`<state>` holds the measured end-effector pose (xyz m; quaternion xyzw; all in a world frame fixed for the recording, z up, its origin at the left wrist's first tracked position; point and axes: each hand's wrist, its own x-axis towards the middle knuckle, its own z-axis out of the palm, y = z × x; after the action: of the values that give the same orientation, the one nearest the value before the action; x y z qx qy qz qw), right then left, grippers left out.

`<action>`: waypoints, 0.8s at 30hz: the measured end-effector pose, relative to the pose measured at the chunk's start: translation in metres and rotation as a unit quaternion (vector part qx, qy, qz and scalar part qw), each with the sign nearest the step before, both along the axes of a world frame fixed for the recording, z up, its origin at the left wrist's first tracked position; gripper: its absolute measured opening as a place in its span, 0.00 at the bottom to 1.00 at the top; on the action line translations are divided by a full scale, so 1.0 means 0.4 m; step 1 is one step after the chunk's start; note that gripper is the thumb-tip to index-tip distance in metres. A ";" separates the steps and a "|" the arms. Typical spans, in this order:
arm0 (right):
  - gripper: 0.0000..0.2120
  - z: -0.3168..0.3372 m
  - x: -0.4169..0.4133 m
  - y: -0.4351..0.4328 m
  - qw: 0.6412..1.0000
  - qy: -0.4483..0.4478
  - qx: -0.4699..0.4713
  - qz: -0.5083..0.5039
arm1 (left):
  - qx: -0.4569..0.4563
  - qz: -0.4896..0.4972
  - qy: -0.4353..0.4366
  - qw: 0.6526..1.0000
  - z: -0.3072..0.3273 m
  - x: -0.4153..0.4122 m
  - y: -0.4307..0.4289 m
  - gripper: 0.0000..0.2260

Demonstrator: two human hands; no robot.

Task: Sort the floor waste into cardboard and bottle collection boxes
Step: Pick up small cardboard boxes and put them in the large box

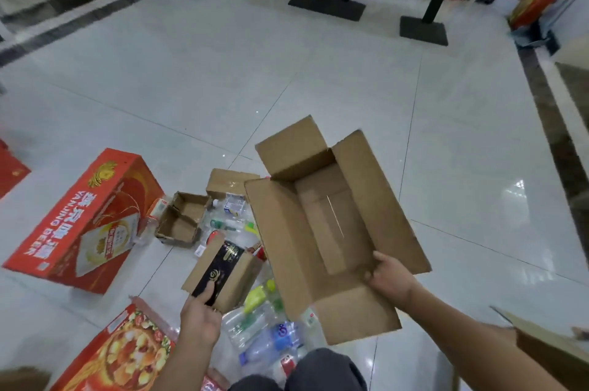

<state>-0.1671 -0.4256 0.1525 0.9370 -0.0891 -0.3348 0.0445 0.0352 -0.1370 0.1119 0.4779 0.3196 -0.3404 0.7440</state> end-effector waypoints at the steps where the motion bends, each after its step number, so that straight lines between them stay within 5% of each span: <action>1: 0.08 0.050 -0.033 0.018 1.000 0.009 0.012 -0.008 | -0.008 -0.014 0.008 1.000 0.078 -0.012 -0.008 0.10; 4: 0.15 0.209 -0.138 0.073 0.999 -0.013 0.014 -0.038 | -0.009 -0.043 0.022 0.999 0.305 -0.043 -0.017 0.09; 11: 0.18 0.527 -0.416 0.298 0.953 -0.047 0.048 -0.295 | 0.054 -0.147 -0.003 0.988 0.734 -0.153 -0.054 0.10; 15: 0.18 0.631 -0.598 0.462 0.907 -0.072 0.038 -0.412 | 0.095 -0.265 -0.016 0.959 0.880 -0.261 -0.096 0.08; 17: 0.17 0.692 -0.660 0.553 0.885 -0.112 0.030 -0.451 | 0.102 -0.323 -0.027 0.940 0.906 -0.330 -0.107 0.18; 20: 0.16 0.747 -0.764 0.682 0.832 -0.131 0.012 -0.539 | 0.120 -0.418 -0.037 0.900 0.907 -0.452 -0.122 0.08; 22: 0.18 0.736 -0.845 0.776 0.779 -0.134 0.012 -0.613 | 0.121 -0.495 -0.051 0.859 0.893 -0.535 -0.131 0.11; 24: 0.17 0.735 -0.903 0.878 0.663 -0.178 0.039 -0.727 | 0.109 -0.558 -0.043 0.821 0.894 -0.629 -0.134 0.15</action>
<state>-0.5282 -0.0745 0.4466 0.6172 -0.7347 -0.0913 -0.2664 -0.2166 -0.1906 0.4696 0.6670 0.0010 -0.6393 0.3826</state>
